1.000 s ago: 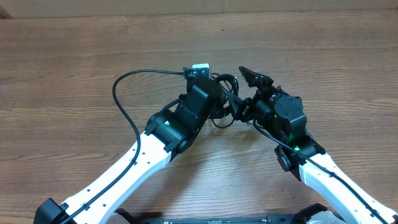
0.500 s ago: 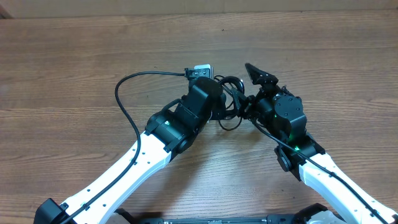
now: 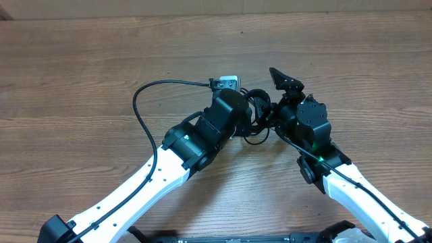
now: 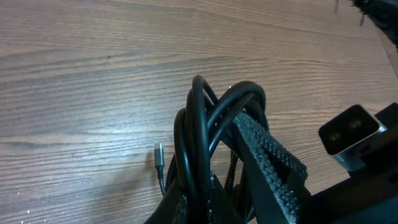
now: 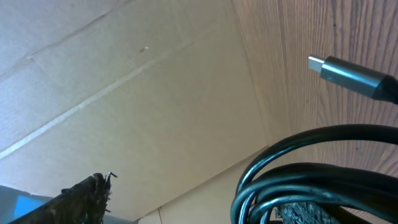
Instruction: Untangle cables
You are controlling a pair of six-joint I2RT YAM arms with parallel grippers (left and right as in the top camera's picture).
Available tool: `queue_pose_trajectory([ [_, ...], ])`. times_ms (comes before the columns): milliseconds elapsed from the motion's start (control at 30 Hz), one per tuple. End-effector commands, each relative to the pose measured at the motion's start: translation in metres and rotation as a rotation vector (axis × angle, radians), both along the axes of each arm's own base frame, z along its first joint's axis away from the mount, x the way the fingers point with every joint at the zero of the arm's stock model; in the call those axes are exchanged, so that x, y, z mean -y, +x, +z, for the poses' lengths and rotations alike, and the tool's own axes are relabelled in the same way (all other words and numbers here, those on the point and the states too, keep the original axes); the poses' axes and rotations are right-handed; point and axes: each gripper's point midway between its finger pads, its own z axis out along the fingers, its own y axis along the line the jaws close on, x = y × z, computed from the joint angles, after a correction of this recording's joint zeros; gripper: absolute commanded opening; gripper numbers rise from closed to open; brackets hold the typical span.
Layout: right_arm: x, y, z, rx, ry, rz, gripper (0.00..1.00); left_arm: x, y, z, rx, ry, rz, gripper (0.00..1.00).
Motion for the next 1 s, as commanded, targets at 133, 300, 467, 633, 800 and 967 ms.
queue_pose_trajectory([
  [133,0.013,0.009,0.004,-0.028,0.07,-0.069,0.73,0.036,-0.018,0.023,0.127,0.034,-0.363,0.04],
  [300,0.01,0.004,-0.01,-0.045,-0.037,-0.022,0.52,0.043,-0.028,0.023,0.169,0.071,-0.497,0.04],
  [467,0.01,0.003,-0.012,-0.037,-0.073,-0.012,0.07,0.041,-0.028,0.019,0.156,0.086,-0.494,0.04],
  [633,0.009,0.003,-0.011,0.056,-0.27,0.055,0.04,0.012,0.0,0.019,0.169,0.143,-0.321,0.1],
  [800,0.01,0.003,-0.009,0.122,-0.384,0.115,0.04,-0.034,0.035,0.023,0.081,0.013,-0.097,0.6],
  [967,0.013,0.003,-0.002,0.235,-0.481,0.243,0.04,-0.04,0.022,0.051,0.066,-0.274,-0.473,0.7],
])
